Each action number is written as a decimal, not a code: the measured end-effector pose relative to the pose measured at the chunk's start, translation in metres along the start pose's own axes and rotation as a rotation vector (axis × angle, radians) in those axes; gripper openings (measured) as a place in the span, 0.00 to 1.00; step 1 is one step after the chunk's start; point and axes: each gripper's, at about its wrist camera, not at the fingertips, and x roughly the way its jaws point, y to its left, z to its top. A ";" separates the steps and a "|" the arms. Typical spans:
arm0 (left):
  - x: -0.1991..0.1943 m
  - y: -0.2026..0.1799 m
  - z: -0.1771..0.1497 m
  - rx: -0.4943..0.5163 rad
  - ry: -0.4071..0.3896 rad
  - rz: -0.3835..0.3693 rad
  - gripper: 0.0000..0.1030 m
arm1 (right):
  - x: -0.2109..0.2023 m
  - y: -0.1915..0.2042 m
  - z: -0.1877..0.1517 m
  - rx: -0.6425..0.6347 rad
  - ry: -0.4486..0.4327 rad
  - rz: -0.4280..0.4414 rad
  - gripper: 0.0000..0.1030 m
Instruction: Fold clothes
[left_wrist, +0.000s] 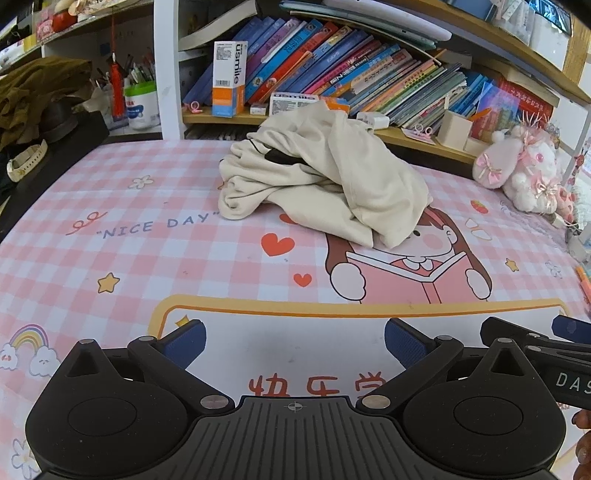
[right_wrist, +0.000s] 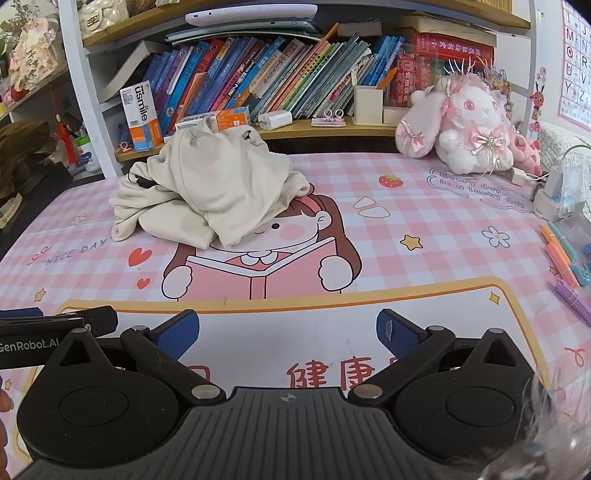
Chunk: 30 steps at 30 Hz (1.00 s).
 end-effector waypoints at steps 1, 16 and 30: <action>0.000 0.000 0.000 -0.001 0.001 -0.003 1.00 | 0.000 0.000 0.000 0.000 0.001 0.000 1.00; 0.001 0.002 0.001 -0.015 0.007 0.004 1.00 | 0.003 0.000 -0.004 0.001 0.017 -0.003 1.00; -0.004 0.009 -0.001 -0.075 -0.018 0.032 1.00 | 0.011 -0.002 -0.001 0.003 0.033 0.006 1.00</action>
